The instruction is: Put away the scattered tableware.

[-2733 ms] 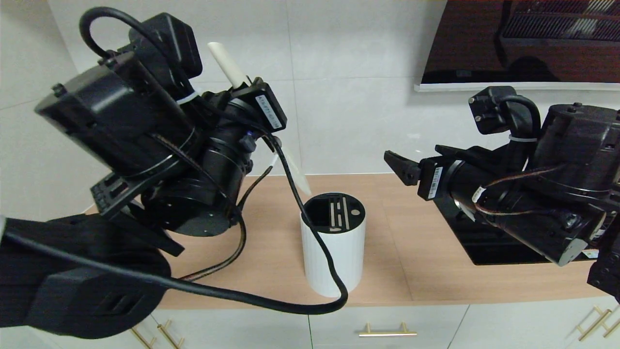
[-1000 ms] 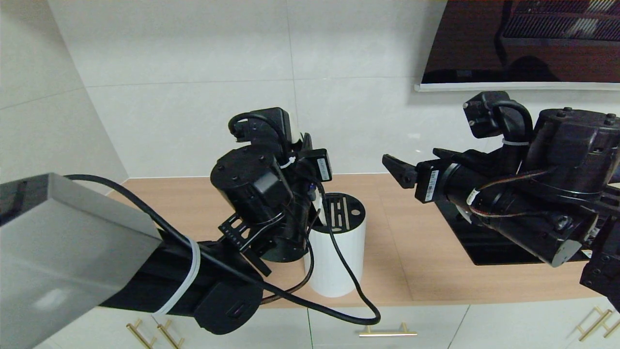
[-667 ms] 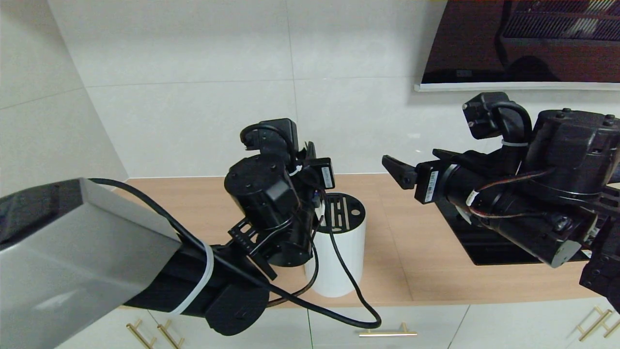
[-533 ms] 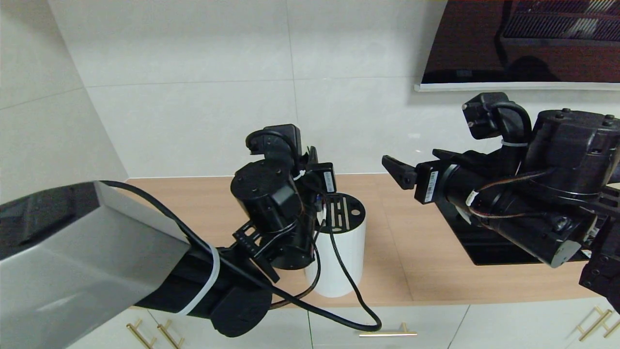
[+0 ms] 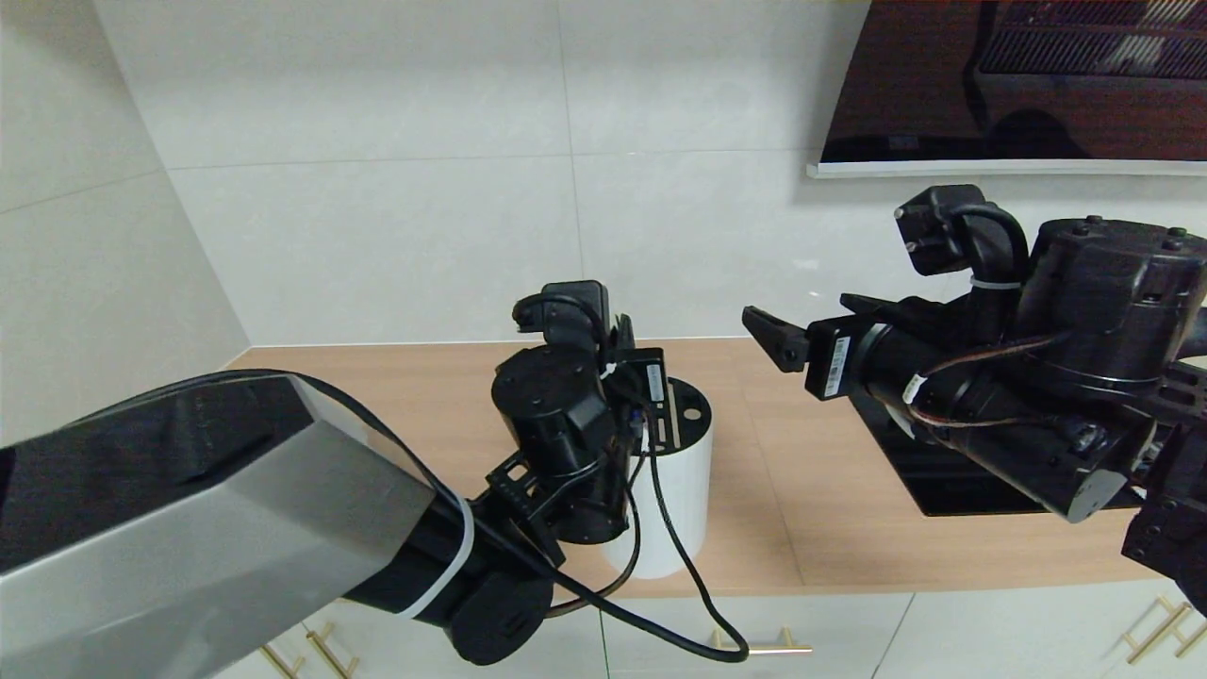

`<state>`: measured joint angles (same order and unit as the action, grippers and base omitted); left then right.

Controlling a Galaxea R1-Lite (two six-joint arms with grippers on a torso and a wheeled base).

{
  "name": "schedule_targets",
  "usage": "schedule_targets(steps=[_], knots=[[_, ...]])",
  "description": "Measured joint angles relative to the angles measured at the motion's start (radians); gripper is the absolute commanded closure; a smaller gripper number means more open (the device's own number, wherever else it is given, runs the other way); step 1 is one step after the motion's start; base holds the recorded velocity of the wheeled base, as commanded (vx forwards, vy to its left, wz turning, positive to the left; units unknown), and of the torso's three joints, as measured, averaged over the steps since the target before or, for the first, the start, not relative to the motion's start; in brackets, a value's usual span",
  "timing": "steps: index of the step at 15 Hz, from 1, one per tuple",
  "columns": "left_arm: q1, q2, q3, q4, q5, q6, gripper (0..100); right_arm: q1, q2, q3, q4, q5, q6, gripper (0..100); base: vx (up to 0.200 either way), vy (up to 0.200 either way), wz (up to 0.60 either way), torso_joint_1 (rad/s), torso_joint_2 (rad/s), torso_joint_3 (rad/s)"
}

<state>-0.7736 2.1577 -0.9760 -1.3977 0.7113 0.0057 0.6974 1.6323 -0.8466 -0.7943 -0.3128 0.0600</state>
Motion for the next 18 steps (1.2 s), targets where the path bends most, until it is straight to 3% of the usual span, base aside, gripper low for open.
schedule_targets(steps=[17, 18], knots=[[0.022, 0.129, -0.032, -0.009, -0.026, -0.001, 100, 0.001, 0.007, 0.001, 0.0, -0.001, 0.0, 0, 0.0, 0.0, 0.0, 0.0, 0.0, 0.0], [0.022, 0.132, -0.032, -0.01, -0.026, -0.001, 0, 0.001, 0.007, 0.002, 0.0, -0.001, 0.0, 0, 0.0, 0.0, 0.0, 0.0, 0.0, 0.0]])
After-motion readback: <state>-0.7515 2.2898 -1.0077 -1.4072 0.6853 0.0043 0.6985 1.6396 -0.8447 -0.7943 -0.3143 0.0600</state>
